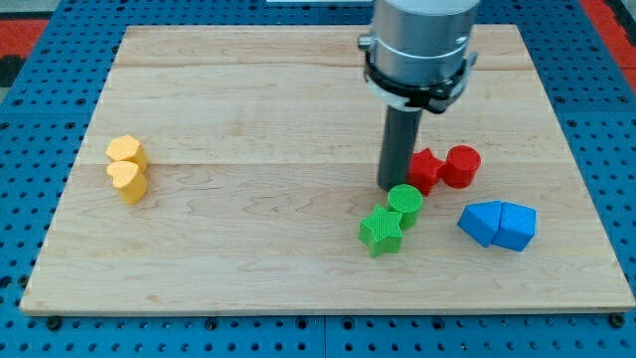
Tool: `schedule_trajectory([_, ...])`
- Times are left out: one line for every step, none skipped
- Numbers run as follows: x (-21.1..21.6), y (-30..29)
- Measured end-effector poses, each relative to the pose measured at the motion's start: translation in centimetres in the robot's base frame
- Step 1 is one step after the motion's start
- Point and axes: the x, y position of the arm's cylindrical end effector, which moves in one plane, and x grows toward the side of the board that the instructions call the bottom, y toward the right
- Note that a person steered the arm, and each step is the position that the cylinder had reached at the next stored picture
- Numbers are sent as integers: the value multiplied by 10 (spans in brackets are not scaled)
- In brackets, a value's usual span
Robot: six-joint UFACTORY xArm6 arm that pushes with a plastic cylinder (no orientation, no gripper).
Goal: Place the yellow heart to the bottom left of the board
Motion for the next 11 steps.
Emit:
schedule_trajectory([-9,4])
schedule_trajectory([-14,-104])
schedule_trajectory([-47,-234])
schedule_trajectory([-72,-283])
schedule_trajectory([-60,-302])
schedule_trajectory([8,-302])
schedule_trajectory([10,-310])
schedule_trajectory([7,-333])
schedule_trajectory([41,-277])
schedule_trajectory([69,-284])
schedule_trajectory([102,-312])
